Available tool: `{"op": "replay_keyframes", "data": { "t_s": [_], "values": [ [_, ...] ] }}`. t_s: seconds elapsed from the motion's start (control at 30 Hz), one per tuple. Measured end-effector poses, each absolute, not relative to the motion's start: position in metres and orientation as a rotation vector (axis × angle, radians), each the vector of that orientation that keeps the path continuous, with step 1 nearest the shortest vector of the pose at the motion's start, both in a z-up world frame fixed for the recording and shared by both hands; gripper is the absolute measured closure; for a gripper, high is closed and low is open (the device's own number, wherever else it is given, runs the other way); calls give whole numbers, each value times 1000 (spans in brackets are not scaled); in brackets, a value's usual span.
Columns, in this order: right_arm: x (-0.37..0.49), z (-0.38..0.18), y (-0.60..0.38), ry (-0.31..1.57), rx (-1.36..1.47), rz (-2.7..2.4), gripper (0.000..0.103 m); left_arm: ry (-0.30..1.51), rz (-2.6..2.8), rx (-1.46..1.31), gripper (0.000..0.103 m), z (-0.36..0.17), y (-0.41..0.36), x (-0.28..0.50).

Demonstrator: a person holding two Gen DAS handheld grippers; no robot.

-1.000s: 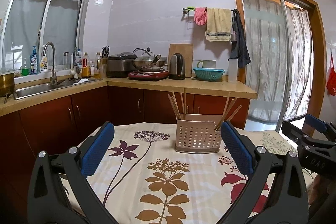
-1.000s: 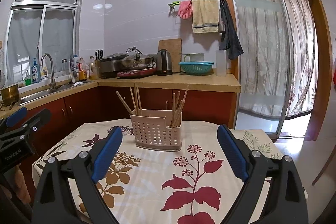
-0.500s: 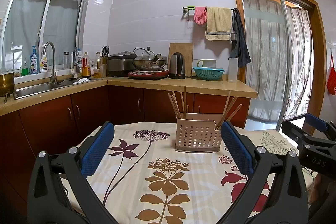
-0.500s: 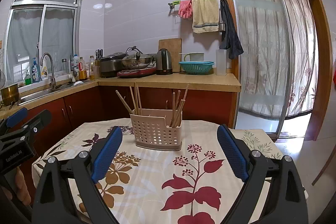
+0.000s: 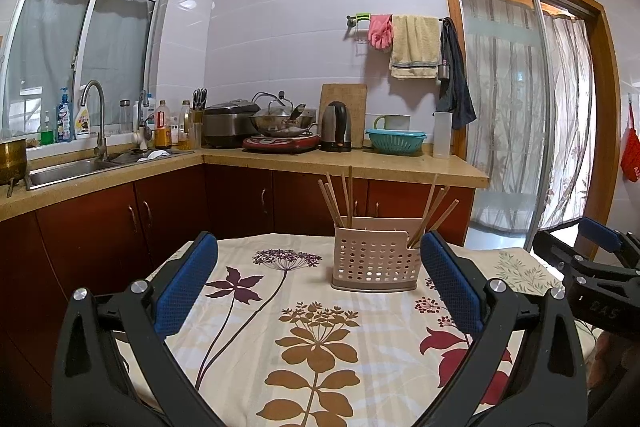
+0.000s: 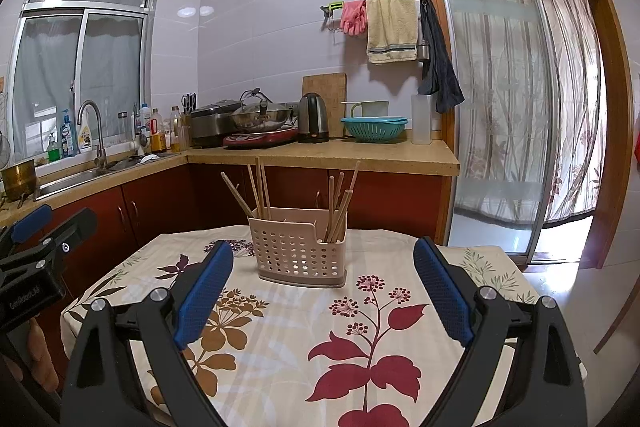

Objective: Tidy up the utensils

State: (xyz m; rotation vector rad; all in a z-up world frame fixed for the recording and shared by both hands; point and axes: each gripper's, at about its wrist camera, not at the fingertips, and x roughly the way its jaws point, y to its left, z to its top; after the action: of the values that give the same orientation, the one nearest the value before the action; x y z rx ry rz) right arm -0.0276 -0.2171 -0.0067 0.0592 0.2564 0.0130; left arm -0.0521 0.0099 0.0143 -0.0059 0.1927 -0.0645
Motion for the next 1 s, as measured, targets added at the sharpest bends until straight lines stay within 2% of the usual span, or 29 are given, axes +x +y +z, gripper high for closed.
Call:
{"op": "replay_keyframes", "data": {
  "t_s": [1.0],
  "values": [
    [-15,-19,-221,301,67,12,14,180,-80,-3,4,9,11,-37]
  ]
}}
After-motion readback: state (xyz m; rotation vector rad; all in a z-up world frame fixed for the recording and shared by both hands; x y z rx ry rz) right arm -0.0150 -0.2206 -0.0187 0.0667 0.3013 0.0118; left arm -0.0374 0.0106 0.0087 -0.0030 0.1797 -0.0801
